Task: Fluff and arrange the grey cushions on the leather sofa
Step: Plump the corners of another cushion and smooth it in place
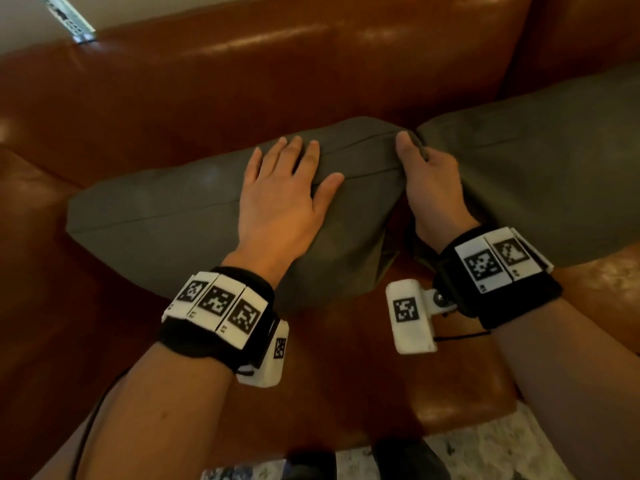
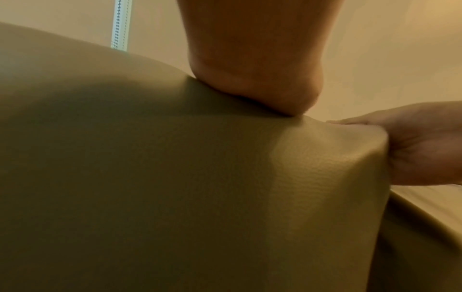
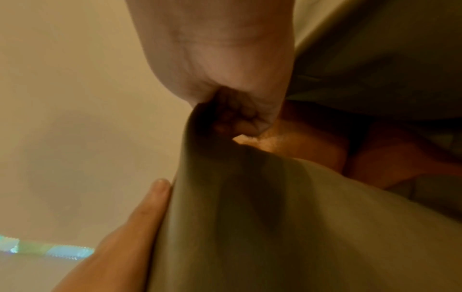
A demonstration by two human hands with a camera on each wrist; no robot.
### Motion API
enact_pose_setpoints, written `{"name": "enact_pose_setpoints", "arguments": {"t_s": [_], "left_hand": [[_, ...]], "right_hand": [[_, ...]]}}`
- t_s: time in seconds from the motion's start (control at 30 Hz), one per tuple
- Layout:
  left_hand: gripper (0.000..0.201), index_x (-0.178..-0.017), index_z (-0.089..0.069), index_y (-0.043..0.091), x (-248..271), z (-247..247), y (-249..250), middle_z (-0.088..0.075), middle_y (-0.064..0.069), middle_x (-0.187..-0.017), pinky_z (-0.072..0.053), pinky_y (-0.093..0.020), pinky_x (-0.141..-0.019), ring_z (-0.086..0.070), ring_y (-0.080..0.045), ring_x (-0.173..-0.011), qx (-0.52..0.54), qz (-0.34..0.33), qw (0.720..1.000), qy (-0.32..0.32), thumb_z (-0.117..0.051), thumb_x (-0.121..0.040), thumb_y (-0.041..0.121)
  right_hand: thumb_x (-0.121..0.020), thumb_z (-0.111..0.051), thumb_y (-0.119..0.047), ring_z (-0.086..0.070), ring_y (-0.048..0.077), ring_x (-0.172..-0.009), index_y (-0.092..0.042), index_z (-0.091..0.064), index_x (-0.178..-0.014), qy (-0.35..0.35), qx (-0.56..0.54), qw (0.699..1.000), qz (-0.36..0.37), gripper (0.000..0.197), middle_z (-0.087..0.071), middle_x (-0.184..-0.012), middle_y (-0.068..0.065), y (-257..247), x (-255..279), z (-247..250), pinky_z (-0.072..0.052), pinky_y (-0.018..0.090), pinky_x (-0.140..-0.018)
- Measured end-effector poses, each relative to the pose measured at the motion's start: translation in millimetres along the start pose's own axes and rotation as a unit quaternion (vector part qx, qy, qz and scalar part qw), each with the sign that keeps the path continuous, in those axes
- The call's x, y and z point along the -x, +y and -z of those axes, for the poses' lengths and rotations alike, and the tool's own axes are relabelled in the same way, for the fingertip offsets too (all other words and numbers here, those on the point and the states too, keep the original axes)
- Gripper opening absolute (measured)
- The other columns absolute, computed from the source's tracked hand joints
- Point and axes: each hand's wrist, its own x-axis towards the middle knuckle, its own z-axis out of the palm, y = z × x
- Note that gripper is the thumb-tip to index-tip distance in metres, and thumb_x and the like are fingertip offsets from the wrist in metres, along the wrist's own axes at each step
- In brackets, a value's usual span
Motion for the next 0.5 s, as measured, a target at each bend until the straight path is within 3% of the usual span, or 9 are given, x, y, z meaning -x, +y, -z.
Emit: {"name": "enact_pose_setpoints", "arguments": {"t_s": [0.07, 0.13, 0.23, 0.33, 0.37, 0.4, 0.43, 0.47, 0.5], "left_hand": [[0.067, -0.148, -0.034, 0.02, -1, -2, -2, -0.037, -0.006, -0.153, -0.011, -0.042, -0.12, -0.026, -0.023, -0.145, 0.0, 0.002, 1.0, -0.002, -0.013, -0.098, 0.058], [0.066, -0.148, -0.035, 0.02, -1, -3, -3, -0.038, -0.006, -0.153, -0.011, -0.042, -0.12, -0.027, -0.023, -0.145, -0.004, 0.002, 1.0, 0.003, -0.013, -0.098, 0.058], [0.067, -0.147, -0.037, 0.02, -2, -4, 0, -0.04, -0.006, -0.152, -0.013, -0.042, -0.119, -0.029, -0.023, -0.144, 0.01, -0.005, 1.0, 0.005, -0.012, -0.098, 0.058], [0.065, -0.145, -0.042, 0.018, -2, -3, 0, -0.044, -0.007, -0.148, -0.016, -0.042, -0.119, -0.033, -0.023, -0.141, 0.051, -0.008, 0.998, 0.024, -0.015, -0.098, 0.055], [0.061, -0.142, -0.045, 0.016, -1, -3, -2, -0.047, -0.008, -0.145, -0.019, -0.042, -0.118, -0.037, -0.023, -0.139, 0.087, -0.008, 0.995, 0.043, -0.018, -0.099, 0.051], [0.055, -0.138, -0.049, 0.012, 1, -2, -3, -0.051, -0.008, -0.141, -0.024, -0.041, -0.116, -0.042, -0.023, -0.135, 0.135, -0.008, 0.988, 0.072, -0.024, -0.101, 0.044], [0.047, -0.134, -0.053, 0.009, 2, -1, -1, -0.054, -0.009, -0.135, -0.031, -0.037, -0.113, -0.047, -0.022, -0.128, 0.183, -0.008, 0.977, 0.105, -0.031, -0.102, 0.036], [0.04, -0.13, -0.055, 0.006, 5, 0, 3, -0.056, -0.01, -0.132, -0.037, -0.032, -0.108, -0.051, -0.021, -0.123, 0.216, -0.008, 0.968, 0.129, -0.038, -0.101, 0.028], [0.035, -0.129, -0.055, 0.005, 8, 0, 8, -0.055, -0.01, -0.131, -0.039, -0.029, -0.105, -0.052, -0.02, -0.12, 0.229, -0.004, 0.963, 0.14, -0.042, -0.1, 0.021]], "right_hand": [[-0.098, -0.049, -0.045, -0.071, 0.02, -0.088, -0.017, -0.067, -0.083, -0.035, -0.044, 0.997, -0.052, 0.037, -0.074, -0.089, 0.003, -3, -1, 4, -0.058, 0.039, -0.087], [-0.097, -0.053, -0.044, -0.071, 0.011, -0.086, -0.023, -0.067, -0.083, -0.058, -0.053, 0.995, -0.056, 0.029, -0.074, -0.084, -0.008, -4, 0, 9, -0.058, 0.032, -0.084], [-0.1, -0.052, -0.034, -0.071, 0.015, -0.09, -0.019, -0.068, -0.091, -0.059, -0.049, 0.996, -0.055, 0.023, -0.074, -0.094, -0.002, -1, 0, 16, -0.058, 0.035, -0.085], [-0.101, -0.046, -0.039, -0.065, 0.016, -0.097, -0.021, -0.062, -0.097, -0.016, -0.054, 0.996, -0.07, 0.025, -0.067, -0.102, -0.002, 4, -5, 14, -0.055, 0.036, -0.089], [-0.101, -0.046, -0.04, -0.062, 0.013, -0.101, -0.02, -0.062, -0.105, 0.022, -0.004, 1.0, -0.022, 0.026, -0.064, -0.107, -0.003, 6, -4, 13, -0.052, 0.033, -0.093], [-0.1, -0.048, -0.039, -0.058, 0.012, -0.109, -0.017, -0.06, -0.118, 0.08, 0.089, 0.989, 0.084, 0.03, -0.06, -0.117, -0.002, 7, 0, 11, -0.048, 0.029, -0.097], [-0.098, -0.051, -0.036, -0.052, 0.014, -0.117, -0.014, -0.055, -0.129, 0.129, 0.183, 0.948, 0.227, 0.038, -0.054, -0.128, 0.0, 5, 9, 7, -0.043, 0.025, -0.099], [-0.098, -0.052, -0.032, -0.047, 0.018, -0.125, -0.012, -0.05, -0.136, 0.126, 0.255, 0.887, 0.364, 0.043, -0.048, -0.135, 0.003, 7, 16, 0, -0.039, 0.026, -0.103], [-0.098, -0.049, -0.029, -0.042, 0.022, -0.132, -0.012, -0.047, -0.14, 0.068, 0.308, 0.84, 0.442, 0.046, -0.043, -0.141, 0.006, 10, 21, -11, -0.035, 0.03, -0.109]]}}
